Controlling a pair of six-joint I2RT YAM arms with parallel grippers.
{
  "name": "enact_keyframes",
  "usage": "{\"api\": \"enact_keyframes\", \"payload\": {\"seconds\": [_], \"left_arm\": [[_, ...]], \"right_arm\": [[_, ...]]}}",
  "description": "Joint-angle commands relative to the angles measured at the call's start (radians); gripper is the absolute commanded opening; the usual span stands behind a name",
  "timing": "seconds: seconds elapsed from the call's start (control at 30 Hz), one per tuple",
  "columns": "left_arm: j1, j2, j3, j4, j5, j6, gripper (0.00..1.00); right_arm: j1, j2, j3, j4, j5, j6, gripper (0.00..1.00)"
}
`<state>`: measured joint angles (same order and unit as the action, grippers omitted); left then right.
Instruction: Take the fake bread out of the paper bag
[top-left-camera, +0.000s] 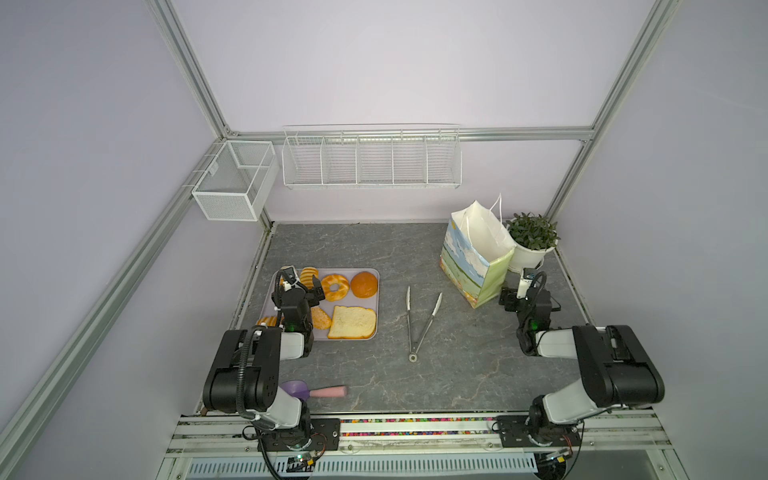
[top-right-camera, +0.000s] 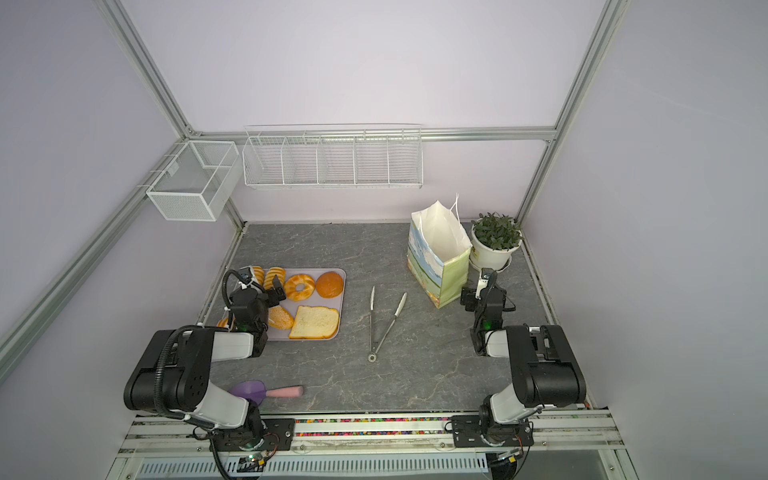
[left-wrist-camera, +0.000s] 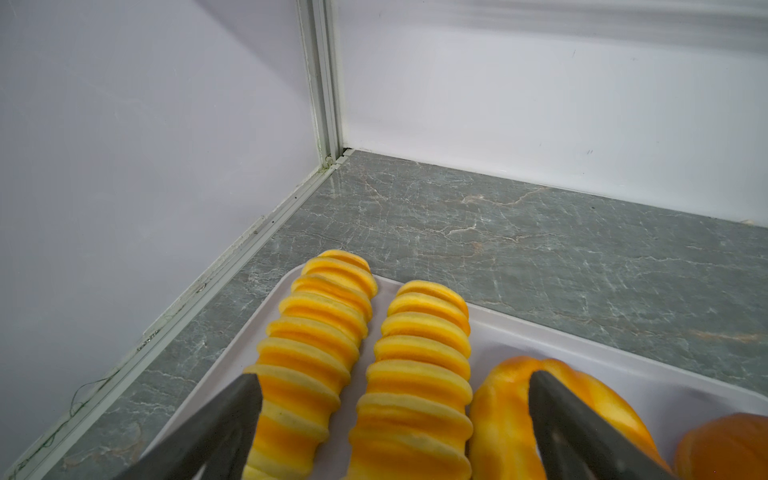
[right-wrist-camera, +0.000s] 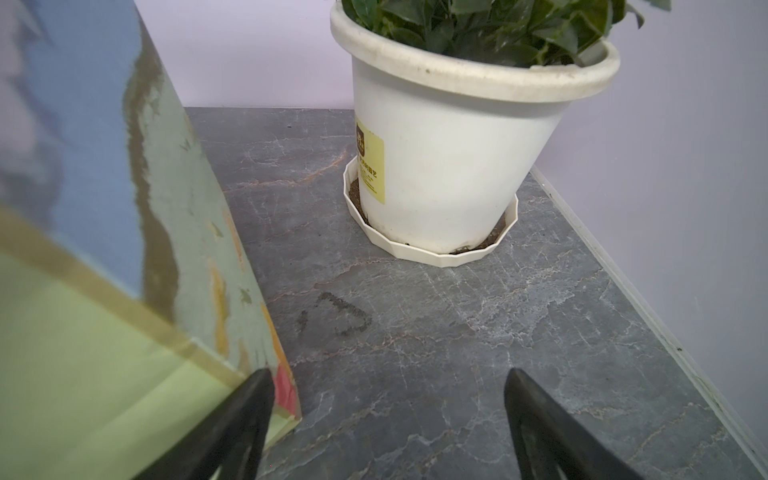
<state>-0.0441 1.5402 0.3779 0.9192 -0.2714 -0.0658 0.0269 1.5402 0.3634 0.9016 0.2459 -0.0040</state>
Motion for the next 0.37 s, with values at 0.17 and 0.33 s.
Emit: {"api": "enact_keyframes", "payload": {"seconds": [0.17,0.33], "left_arm": [[-0.001,0.008,0.005,-0.001,0.01,0.022,0.99],[-0.001,0.008,0.004,-0.002,0.009,0.022,0.99]], "right_arm": [[-0.002,-0.005,0.005,0.003,0.009,0.001,0.89],[-0.002,-0.005,0.005,0.004,0.009,0.002,0.89]]}}
